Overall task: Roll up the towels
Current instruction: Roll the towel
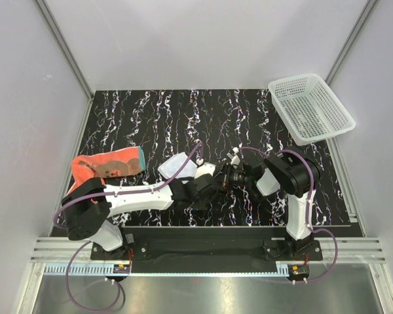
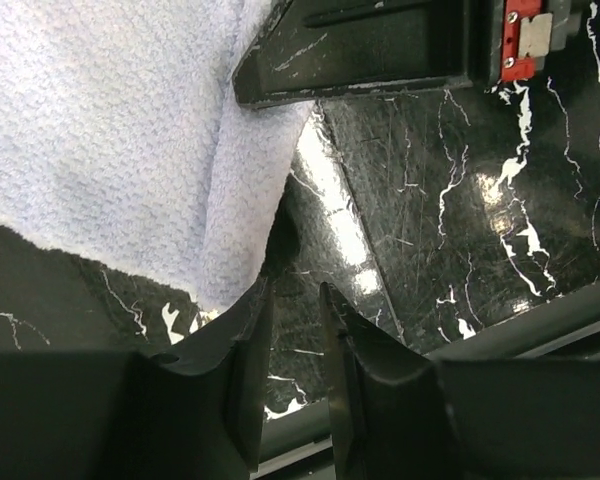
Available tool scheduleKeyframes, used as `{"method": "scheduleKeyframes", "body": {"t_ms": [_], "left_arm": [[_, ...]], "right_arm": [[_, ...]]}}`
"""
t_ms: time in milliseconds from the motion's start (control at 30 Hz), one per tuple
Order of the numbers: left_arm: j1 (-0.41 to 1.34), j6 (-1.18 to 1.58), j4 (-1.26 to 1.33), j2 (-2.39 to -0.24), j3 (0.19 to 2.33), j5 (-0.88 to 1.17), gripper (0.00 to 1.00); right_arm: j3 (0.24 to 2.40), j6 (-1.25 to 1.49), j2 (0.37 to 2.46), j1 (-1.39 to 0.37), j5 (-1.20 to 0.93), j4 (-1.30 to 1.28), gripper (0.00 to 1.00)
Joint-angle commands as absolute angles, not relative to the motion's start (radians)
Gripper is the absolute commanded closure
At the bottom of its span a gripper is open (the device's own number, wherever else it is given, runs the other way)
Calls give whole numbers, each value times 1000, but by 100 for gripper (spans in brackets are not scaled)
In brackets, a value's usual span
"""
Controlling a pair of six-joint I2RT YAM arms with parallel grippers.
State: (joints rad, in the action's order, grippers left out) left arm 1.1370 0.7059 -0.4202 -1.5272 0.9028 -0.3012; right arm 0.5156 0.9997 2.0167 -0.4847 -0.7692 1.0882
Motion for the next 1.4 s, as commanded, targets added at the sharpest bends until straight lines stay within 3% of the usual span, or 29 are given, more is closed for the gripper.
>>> {"method": "scheduleKeyframes", "body": {"t_ms": [0,200,633,800,867,1233,1367], "left_arm": [[1109,699,-328,-1534,888,-330,71],[1016,701,-258,-1520,769,-275,71],[997,649,-241,-1528,689,-235,71],[1003,627,-336,-1523,727,-304,49],[1008,611,-380,-1526,742,-343,46],[1086,532,-514,-1666,879,-501,44],[1098,494,-571,-1689,923,-555,37]], "right_arm": [[509,973,2045,-489,-738,1085,96],[511,973,2049,-489,-741,1083,96],[525,976,2062,-489,-742,1068,97],[526,976,2062,-489,-742,1065,97],[529,976,2062,-489,-741,1063,97],[528,976,2066,-489,-744,1066,97],[529,976,2066,-489,-747,1068,97]]}}
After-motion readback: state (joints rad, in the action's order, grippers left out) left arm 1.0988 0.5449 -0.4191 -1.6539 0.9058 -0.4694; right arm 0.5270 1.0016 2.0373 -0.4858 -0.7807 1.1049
